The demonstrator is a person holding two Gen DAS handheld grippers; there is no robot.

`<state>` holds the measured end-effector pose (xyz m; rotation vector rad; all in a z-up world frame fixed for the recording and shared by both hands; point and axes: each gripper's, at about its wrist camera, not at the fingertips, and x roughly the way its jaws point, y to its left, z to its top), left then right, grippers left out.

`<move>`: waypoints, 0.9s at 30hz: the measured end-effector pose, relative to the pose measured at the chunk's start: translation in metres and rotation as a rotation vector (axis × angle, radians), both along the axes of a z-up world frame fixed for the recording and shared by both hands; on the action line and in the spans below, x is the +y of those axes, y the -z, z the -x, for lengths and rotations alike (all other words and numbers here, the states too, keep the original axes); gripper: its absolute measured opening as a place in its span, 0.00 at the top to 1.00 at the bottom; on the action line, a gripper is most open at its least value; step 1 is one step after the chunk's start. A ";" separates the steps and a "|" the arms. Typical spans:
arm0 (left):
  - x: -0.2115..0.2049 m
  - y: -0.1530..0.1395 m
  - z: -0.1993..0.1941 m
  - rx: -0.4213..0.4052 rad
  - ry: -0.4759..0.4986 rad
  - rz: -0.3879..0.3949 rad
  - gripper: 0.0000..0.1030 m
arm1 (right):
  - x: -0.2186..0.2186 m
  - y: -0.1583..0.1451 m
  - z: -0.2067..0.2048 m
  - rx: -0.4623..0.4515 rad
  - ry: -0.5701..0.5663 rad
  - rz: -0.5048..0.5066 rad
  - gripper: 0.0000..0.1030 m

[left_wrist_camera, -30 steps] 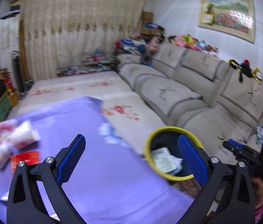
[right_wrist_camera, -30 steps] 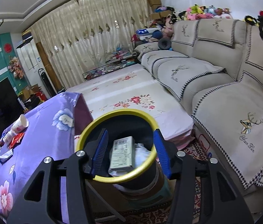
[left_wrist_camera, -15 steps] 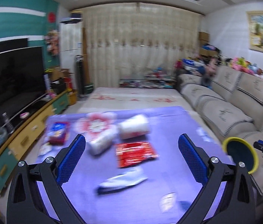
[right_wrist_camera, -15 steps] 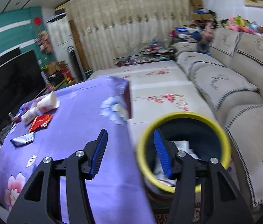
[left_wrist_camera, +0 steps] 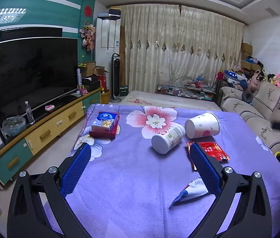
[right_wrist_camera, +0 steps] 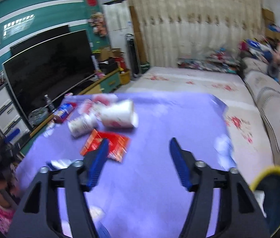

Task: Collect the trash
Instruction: 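Move the right gripper to the white paper cup and grasp it, then carry the paper cup over the bin and open the right gripper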

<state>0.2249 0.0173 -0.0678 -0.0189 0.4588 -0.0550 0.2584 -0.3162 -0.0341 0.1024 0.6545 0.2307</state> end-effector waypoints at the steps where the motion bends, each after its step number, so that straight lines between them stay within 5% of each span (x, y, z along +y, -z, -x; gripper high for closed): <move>1: -0.002 0.001 -0.001 -0.004 0.001 -0.005 0.05 | 0.013 -0.004 -0.013 -0.016 -0.021 0.003 0.23; 4: -0.008 0.004 -0.001 -0.001 0.012 0.001 0.05 | 0.043 -0.005 -0.048 -0.039 -0.055 0.021 0.08; 10: -0.010 0.004 0.002 0.010 0.022 0.020 0.05 | 0.093 0.030 -0.120 0.050 -0.066 0.091 0.07; 20: -0.014 0.010 0.000 0.035 0.048 0.053 0.05 | 0.116 0.080 -0.175 0.125 0.012 0.211 0.07; 24: -0.019 0.012 0.001 0.035 0.063 0.036 0.05 | 0.116 0.092 -0.184 0.152 0.026 0.222 0.07; 27: -0.024 0.012 0.002 0.032 0.074 0.018 0.05 | 0.118 0.098 -0.189 0.168 0.025 0.236 0.23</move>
